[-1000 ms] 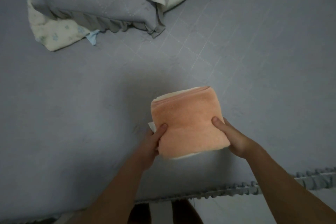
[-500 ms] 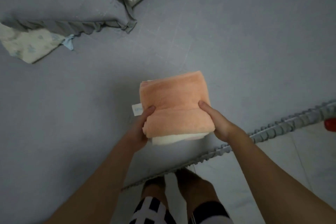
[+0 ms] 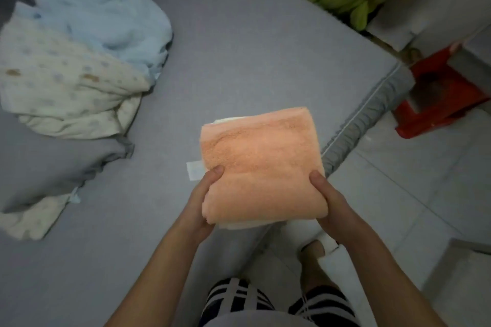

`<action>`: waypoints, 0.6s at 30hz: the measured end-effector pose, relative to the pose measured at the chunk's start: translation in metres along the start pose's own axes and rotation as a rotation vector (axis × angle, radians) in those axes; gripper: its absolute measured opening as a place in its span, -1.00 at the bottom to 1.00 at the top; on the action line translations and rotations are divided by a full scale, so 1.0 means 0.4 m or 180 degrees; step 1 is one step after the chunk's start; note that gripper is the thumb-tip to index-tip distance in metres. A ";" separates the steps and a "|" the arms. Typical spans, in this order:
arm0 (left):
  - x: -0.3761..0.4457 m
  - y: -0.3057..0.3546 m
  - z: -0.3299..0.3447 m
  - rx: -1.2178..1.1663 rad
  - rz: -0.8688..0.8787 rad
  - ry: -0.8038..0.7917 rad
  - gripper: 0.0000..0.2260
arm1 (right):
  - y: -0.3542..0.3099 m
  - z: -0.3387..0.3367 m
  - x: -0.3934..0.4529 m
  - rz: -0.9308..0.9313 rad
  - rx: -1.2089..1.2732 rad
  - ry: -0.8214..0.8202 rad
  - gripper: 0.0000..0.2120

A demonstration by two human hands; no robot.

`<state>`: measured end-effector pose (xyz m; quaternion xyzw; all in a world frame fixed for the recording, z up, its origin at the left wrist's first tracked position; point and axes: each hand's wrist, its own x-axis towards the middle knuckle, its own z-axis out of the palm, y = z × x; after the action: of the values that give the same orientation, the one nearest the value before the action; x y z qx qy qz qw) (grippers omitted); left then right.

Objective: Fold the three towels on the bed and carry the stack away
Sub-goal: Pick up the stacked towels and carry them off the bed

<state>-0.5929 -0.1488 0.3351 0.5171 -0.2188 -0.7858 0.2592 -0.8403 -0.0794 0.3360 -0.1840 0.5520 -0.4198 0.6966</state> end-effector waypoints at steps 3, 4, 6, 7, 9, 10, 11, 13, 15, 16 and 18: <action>0.053 0.025 0.212 0.0232 0.0089 -0.0196 -0.78 | -0.078 -0.150 -0.050 -0.0285 0.0229 0.0220 -0.52; 0.071 0.022 0.286 0.0297 0.0099 -0.0259 -0.77 | -0.105 -0.209 -0.066 -0.0342 0.0278 0.0302 -0.50; 0.110 0.005 0.439 0.0320 0.0076 -0.0372 -0.78 | -0.163 -0.345 -0.092 -0.0392 0.0265 0.0445 -0.43; 0.131 -0.009 0.515 0.0316 0.0048 -0.0399 -0.80 | -0.194 -0.415 -0.107 -0.0394 0.0242 0.0504 -0.40; 0.167 -0.041 0.665 0.0331 -0.0005 -0.0450 -0.83 | -0.251 -0.556 -0.139 -0.0409 0.0183 0.0581 -0.38; 0.184 -0.056 0.738 0.0353 -0.0022 -0.0487 -0.83 | -0.279 -0.625 -0.153 -0.0433 0.0145 0.0586 -0.39; 0.200 -0.068 0.810 0.0378 -0.0040 -0.0538 -0.82 | -0.307 -0.693 -0.167 -0.0465 0.0129 0.0608 -0.41; 0.236 -0.093 0.949 0.0382 -0.0068 -0.0647 -0.78 | -0.366 -0.827 -0.192 -0.0512 0.0141 0.0664 -0.43; 0.271 -0.114 1.061 0.0375 -0.0127 -0.0770 -0.74 | -0.418 -0.934 -0.207 -0.0477 0.0229 0.0732 -0.42; 0.294 -0.124 1.115 0.0380 -0.0154 -0.0817 -0.72 | -0.442 -0.988 -0.211 -0.0480 0.0270 0.0744 -0.42; 0.346 -0.140 1.218 0.0374 -0.0192 -0.0822 -0.63 | -0.489 -1.094 -0.209 -0.0510 0.0317 0.0743 -0.50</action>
<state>-1.1001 -0.1565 0.3840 0.4323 -0.2803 -0.8391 0.1744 -1.3224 -0.0365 0.3868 -0.1425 0.5913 -0.5194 0.6002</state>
